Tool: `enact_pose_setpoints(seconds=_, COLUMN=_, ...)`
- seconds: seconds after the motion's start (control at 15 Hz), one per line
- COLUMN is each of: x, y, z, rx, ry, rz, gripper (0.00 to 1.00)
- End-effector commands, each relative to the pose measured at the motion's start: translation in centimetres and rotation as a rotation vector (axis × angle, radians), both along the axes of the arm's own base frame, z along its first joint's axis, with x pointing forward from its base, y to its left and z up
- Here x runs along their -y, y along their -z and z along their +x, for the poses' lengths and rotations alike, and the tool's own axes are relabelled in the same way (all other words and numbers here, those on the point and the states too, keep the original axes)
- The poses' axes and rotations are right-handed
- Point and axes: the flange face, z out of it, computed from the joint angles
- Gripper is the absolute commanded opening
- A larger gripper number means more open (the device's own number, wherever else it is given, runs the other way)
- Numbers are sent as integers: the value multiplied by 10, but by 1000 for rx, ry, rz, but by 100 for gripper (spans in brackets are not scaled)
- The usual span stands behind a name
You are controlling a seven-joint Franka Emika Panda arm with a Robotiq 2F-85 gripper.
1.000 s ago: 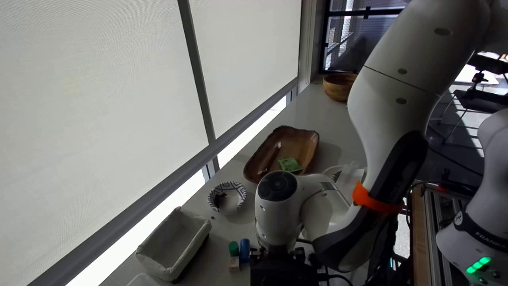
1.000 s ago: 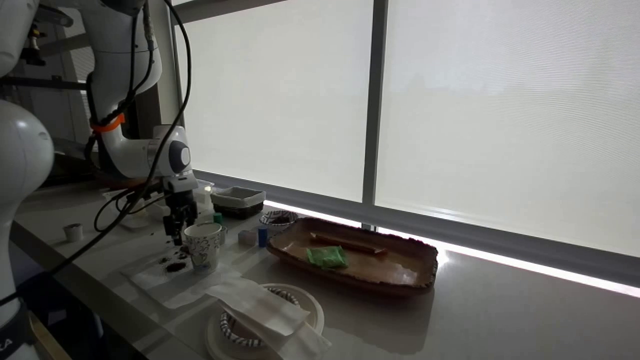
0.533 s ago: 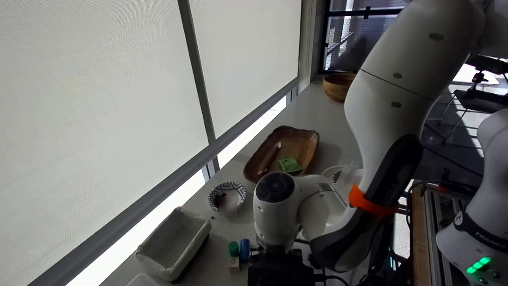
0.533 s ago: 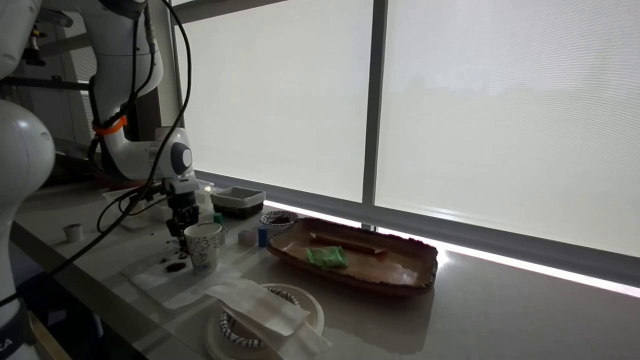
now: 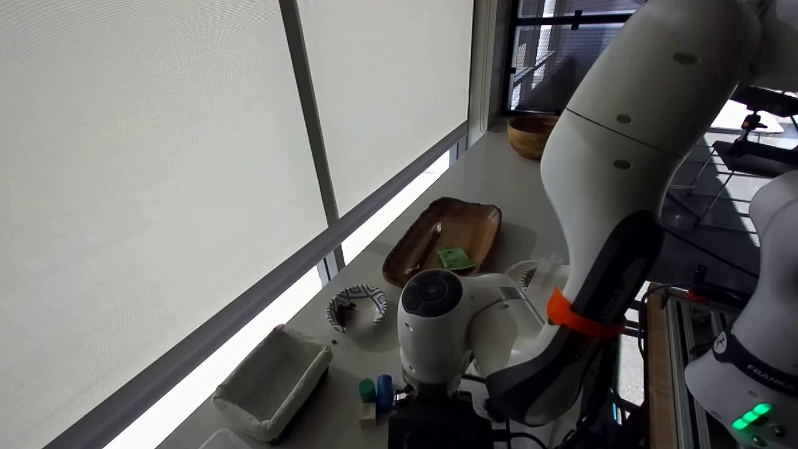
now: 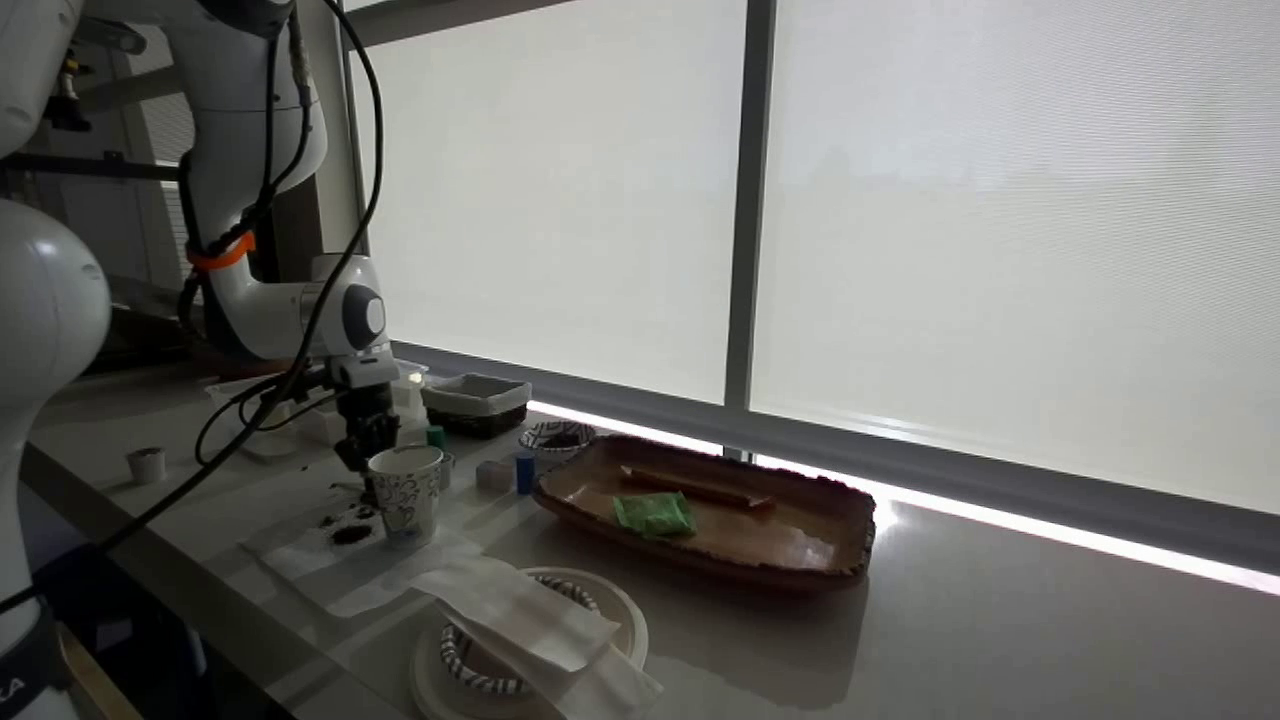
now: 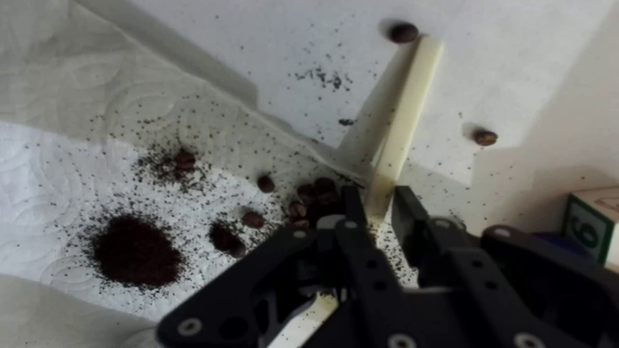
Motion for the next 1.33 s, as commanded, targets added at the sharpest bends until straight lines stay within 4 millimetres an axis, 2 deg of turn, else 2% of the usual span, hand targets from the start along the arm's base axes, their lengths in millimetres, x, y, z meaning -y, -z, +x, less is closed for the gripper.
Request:
enact_pose_setpoints(seconds=0.0, x=-2, y=4, z=0, rx=-4, ry=24, rz=-4, gripper=22)
enact_pose_setpoints(seconds=0.13, x=-1, y=5, z=0, rx=-5, ry=25, rz=-3, gripper=42)
enact_pose_setpoints(seconds=0.27, x=-1, y=5, z=0, rx=-6, ry=25, rz=-3, gripper=50)
enact_pose_setpoints(seconds=0.6, x=-1, y=6, z=0, rx=-8, ry=25, rz=-3, gripper=2)
enact_pose_setpoints(seconds=0.67, x=-1, y=6, z=0, rx=-8, ry=23, rz=9, gripper=0)
enact_pose_setpoints(seconds=0.8, x=0, y=6, z=1, rx=-9, ry=28, rz=6, gripper=4)
enact_pose_setpoints(seconds=1.07, x=0, y=4, z=0, rx=-12, ry=34, rz=4, gripper=4)
enact_pose_setpoints(seconds=1.27, x=3, y=-11, z=-3, rx=-13, ry=48, rz=-2, gripper=4)
